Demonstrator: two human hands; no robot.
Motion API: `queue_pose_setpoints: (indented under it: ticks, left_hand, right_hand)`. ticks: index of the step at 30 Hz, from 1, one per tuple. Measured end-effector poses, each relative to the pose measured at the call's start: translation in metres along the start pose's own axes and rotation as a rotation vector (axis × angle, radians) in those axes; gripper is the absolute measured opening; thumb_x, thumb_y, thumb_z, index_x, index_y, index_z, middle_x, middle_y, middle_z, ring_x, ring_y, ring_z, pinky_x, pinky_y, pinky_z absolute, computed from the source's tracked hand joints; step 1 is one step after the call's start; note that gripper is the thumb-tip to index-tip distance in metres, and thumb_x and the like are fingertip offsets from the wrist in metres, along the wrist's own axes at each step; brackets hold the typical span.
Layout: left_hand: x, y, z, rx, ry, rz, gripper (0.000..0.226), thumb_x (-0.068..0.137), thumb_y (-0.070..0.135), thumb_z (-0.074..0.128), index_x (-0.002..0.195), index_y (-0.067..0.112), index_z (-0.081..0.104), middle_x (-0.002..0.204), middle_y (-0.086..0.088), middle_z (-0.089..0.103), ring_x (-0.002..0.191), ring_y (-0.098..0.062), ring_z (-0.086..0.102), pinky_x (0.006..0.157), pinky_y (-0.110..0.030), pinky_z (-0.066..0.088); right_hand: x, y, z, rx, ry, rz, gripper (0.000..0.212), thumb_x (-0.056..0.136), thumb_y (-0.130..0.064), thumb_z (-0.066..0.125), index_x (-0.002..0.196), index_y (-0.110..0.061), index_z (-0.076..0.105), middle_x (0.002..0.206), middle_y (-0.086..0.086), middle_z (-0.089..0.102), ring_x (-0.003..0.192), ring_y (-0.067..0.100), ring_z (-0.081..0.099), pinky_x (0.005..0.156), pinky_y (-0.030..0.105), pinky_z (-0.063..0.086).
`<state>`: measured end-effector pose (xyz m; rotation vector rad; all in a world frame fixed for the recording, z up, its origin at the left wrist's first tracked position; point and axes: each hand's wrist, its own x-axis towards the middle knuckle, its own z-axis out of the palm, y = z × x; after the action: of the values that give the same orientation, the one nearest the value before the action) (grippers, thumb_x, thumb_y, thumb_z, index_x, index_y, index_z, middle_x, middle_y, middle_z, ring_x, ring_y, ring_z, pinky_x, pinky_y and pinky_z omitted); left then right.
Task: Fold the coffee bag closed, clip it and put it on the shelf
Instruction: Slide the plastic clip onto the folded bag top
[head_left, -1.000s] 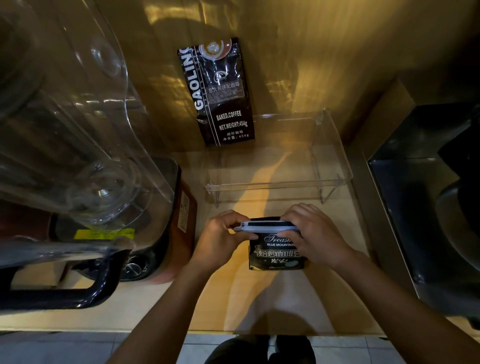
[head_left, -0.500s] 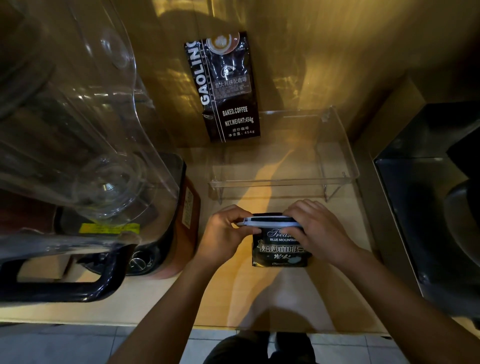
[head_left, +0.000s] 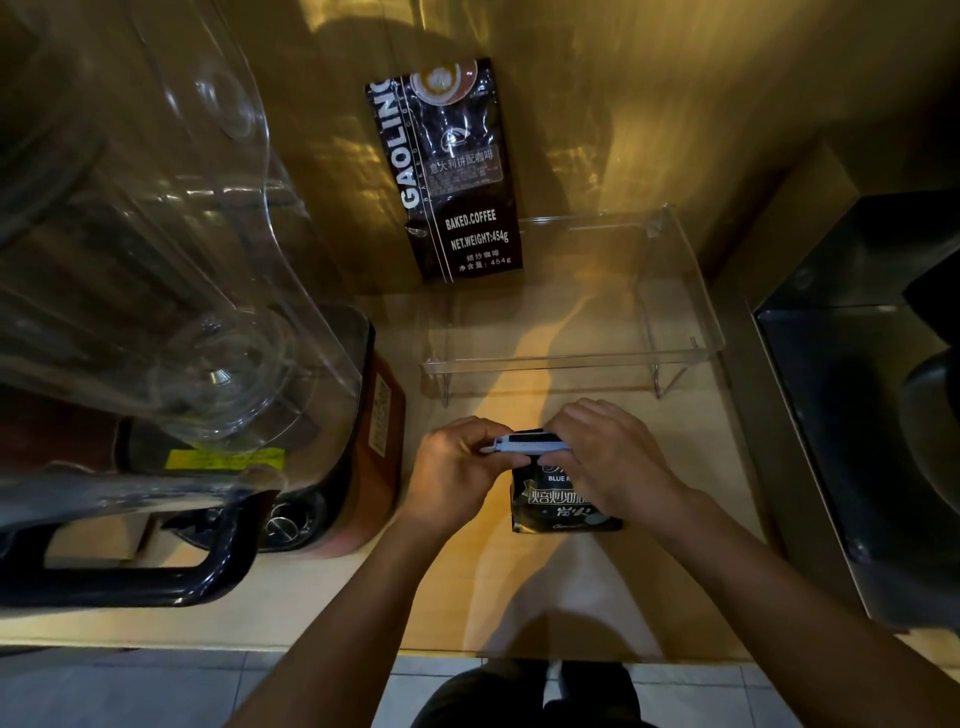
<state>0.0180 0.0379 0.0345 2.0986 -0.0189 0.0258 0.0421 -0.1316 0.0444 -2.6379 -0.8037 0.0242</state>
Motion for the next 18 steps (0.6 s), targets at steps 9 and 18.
queue_pose_setpoints:
  ticks: [9,18]
  left_hand:
    - [-0.003,0.0035,0.0038,-0.002,0.025,-0.051,0.01,0.067,0.004,0.075,0.076,0.004,0.07,0.076,-0.014,0.069,0.067,-0.023,0.061,0.062,-0.035,0.048]
    - [-0.0042,-0.0003,0.0101,-0.031,0.073,-0.083,0.011,0.067,0.002,0.074,0.075,0.007,0.069,0.077,-0.009,0.068,0.07,-0.021,0.061,0.067,-0.038,0.05]
  right_hand:
    - [-0.0021,-0.0048,0.0024,0.044,0.086,0.007,0.021,0.062,-0.006,0.078,0.07,-0.002,0.059,0.064,0.012,0.061,0.059,0.028,0.056,0.056,0.033,0.048]
    - [-0.0025,-0.0051,0.0031,0.041,0.123,0.0,0.02,0.063,-0.006,0.078,0.069,-0.002,0.059,0.063,0.012,0.06,0.058,0.027,0.055,0.056,0.032,0.046]
